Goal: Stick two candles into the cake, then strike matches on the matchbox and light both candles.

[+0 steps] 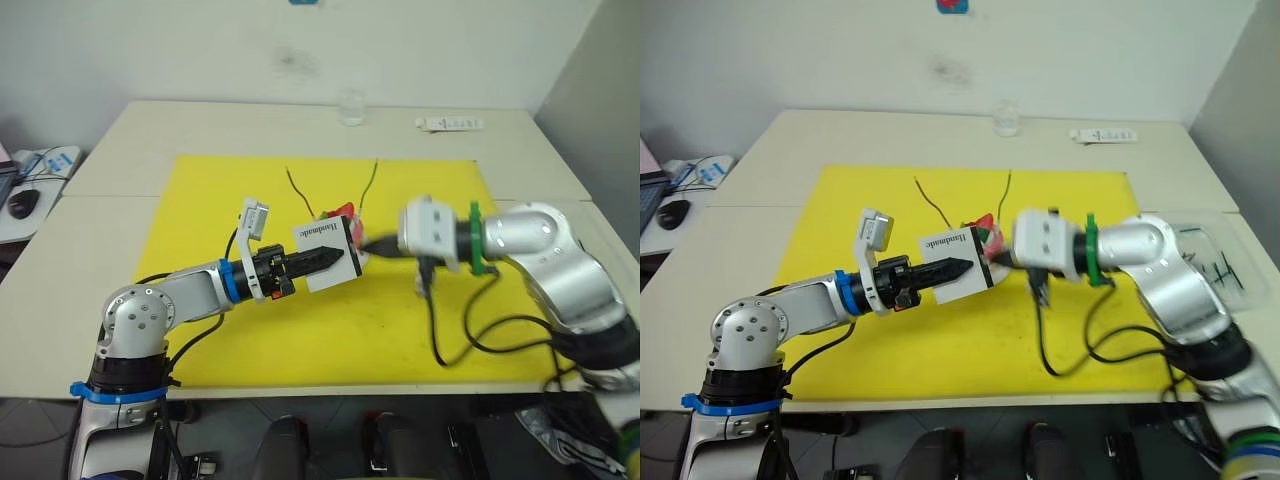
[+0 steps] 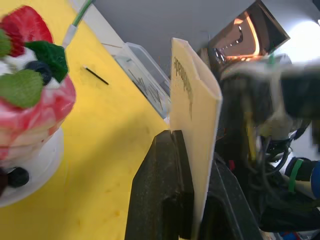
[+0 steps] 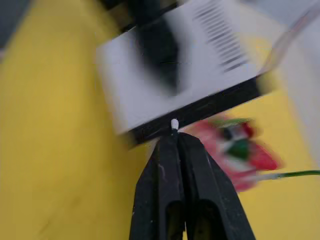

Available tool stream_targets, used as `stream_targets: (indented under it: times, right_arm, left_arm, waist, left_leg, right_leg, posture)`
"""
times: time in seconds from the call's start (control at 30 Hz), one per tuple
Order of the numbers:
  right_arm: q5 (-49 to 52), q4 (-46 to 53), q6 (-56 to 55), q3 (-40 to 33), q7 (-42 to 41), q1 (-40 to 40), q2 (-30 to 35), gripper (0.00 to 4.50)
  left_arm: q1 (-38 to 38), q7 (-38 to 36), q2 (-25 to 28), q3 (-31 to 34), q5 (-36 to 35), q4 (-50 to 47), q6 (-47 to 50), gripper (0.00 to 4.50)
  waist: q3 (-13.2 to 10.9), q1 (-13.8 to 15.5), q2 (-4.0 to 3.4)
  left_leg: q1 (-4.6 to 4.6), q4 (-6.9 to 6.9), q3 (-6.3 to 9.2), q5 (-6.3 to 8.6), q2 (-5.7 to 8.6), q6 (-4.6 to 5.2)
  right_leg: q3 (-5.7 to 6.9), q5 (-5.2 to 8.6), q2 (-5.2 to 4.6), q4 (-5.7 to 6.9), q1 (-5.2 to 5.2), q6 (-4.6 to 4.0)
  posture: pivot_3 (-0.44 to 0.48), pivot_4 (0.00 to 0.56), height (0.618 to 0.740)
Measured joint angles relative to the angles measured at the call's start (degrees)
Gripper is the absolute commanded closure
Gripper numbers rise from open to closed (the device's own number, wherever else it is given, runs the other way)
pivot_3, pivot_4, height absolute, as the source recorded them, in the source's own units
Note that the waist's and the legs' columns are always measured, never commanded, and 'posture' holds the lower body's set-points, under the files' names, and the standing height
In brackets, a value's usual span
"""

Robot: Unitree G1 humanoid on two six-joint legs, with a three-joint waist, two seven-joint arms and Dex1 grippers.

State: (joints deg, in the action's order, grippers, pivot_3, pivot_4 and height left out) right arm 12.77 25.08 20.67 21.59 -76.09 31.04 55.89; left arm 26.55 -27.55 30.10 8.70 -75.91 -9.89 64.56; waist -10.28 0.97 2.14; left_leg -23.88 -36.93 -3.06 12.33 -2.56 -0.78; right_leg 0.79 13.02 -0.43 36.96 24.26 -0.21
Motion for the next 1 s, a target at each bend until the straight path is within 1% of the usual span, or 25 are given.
stream_targets:
  times: [0.03, 0.1, 0.17, 0.23, 0.33, 0.37, 0.5, 0.6, 0.83, 1.0]
  right_arm:
    - [2.25, 0.68, 0.89, 0.11, -3.37, -1.24, 1.85, 4.48]
    - [7.47, 2.35, 4.35, -1.77, -7.25, 0.00, 3.85, 4.48]
    - [10.62, 1.34, 7.85, -5.09, -7.41, 5.64, 3.47, 4.48]
    - [11.17, -2.37, 10.33, -7.61, -5.74, 11.31, 1.48, 4.48]
    - [10.88, -7.78, 12.65, -9.27, -1.74, 15.43, -1.80, 4.48]
    - [10.80, -8.49, 12.95, -9.27, -1.01, 15.63, -2.39, 4.48]
    - [8.72, -10.89, 12.79, -9.73, 6.40, 16.40, -8.79, 4.48]
    - [7.82, -10.89, 12.07, -9.77, 9.90, 16.99, -11.24, 4.48]
    - [6.34, -10.99, 10.23, -9.76, 13.02, 16.96, -13.78, 4.48]
    - [6.36, -13.17, 10.15, -10.79, 14.99, 18.74, -16.06, 4.48]
  left_arm:
    - [0.16, -0.46, 0.09, 0.39, 0.26, 0.38, -0.07, 4.50]
    - [0.89, -1.05, 0.00, 0.37, 0.95, 1.02, -0.11, 4.50]
    - [1.28, -1.97, -0.10, 0.26, 1.57, 1.14, -0.11, 4.50]
    - [1.18, -2.18, -0.14, 0.25, 1.89, 1.18, -0.10, 4.50]
    - [0.56, -2.75, -0.31, 0.28, 2.02, 1.12, -0.04, 4.50]
    - [0.38, -2.88, -0.31, 0.28, 2.04, 1.12, -0.04, 4.50]
    - [0.14, -2.93, -1.36, 0.11, 2.12, 1.09, -0.01, 4.50]
    - [0.41, -2.85, -1.81, -0.06, 2.13, 1.09, 0.02, 4.50]
    - [0.74, -2.01, -1.43, 0.04, 2.08, 1.07, 0.37, 4.50]
    - [-3.74, -0.66, -0.12, 0.99, 1.43, -0.93, 1.59, 4.50]
  waist:
    - [-0.03, -0.06, -0.04]
    - [-0.06, -0.96, -0.10]
    - [-0.08, -1.82, -0.07]
    - [-0.08, -2.06, -0.05]
    - [-0.07, -1.94, -0.03]
    - [-0.07, -1.90, -0.02]
    - [-0.07, -1.81, -0.03]
    - [-0.07, -1.60, -0.03]
    - [-0.07, -1.17, -0.03]
    - [-0.07, -1.38, -0.03]
  left_leg:
    - [0.00, -0.01, -0.07, 0.00, 0.03, 0.01]
    - [0.08, -0.05, -0.16, 0.00, 0.01, 0.01]
    - [0.26, -0.05, -0.16, 0.00, -0.10, 0.01]
    - [0.46, -0.04, -0.08, -0.01, -0.08, 0.00]
    - [0.47, -0.02, 0.02, -0.01, -0.08, -0.01]
    - [0.47, -0.01, 0.03, -0.02, -0.07, -0.01]
    - [0.27, -0.03, -0.10, -0.02, -0.12, -0.01]
    - [0.02, -0.04, -0.11, -0.02, -0.09, -0.02]
    - [0.01, -0.03, -0.15, -0.02, -0.06, -0.01]
    - [0.08, -0.04, -0.11, -0.02, -0.12, -0.01]
  right_leg:
    - [-0.13, -0.01, -0.02, 0.02, 0.04, 0.00]
    - [-0.19, -0.07, -0.07, 0.12, 0.05, 0.04]
    - [-0.15, -0.23, -0.09, 0.14, 0.01, -0.11]
    - [-0.11, -0.19, -0.04, 0.19, -0.13, -0.33]
    - [-0.06, -0.17, 0.01, 0.24, -0.12, -0.47]
    - [-0.06, -0.17, 0.01, 0.24, -0.14, -0.47]
    - [-0.20, -0.22, 0.01, 0.21, -0.02, -0.23]
    - [-0.17, -0.15, 0.03, 0.17, 0.14, -0.10]
    - [-0.18, -0.11, 0.01, 0.14, 0.14, -0.03]
    - [-0.16, -0.13, -0.05, 0.26, 0.14, -0.06]
  posture:
    - [0.000, 0.150, 0.740]
    - [0.000, 0.150, 0.740]
    - [0.000, 0.150, 0.740]
    - [0.000, 0.150, 0.740]
    - [0.000, 0.150, 0.740]
    - [0.000, 0.150, 0.740]
    - [0.000, 0.150, 0.740]
    - [0.000, 0.150, 0.740]
    - [0.000, 0.150, 0.740]
    - [0.000, 0.150, 0.740]
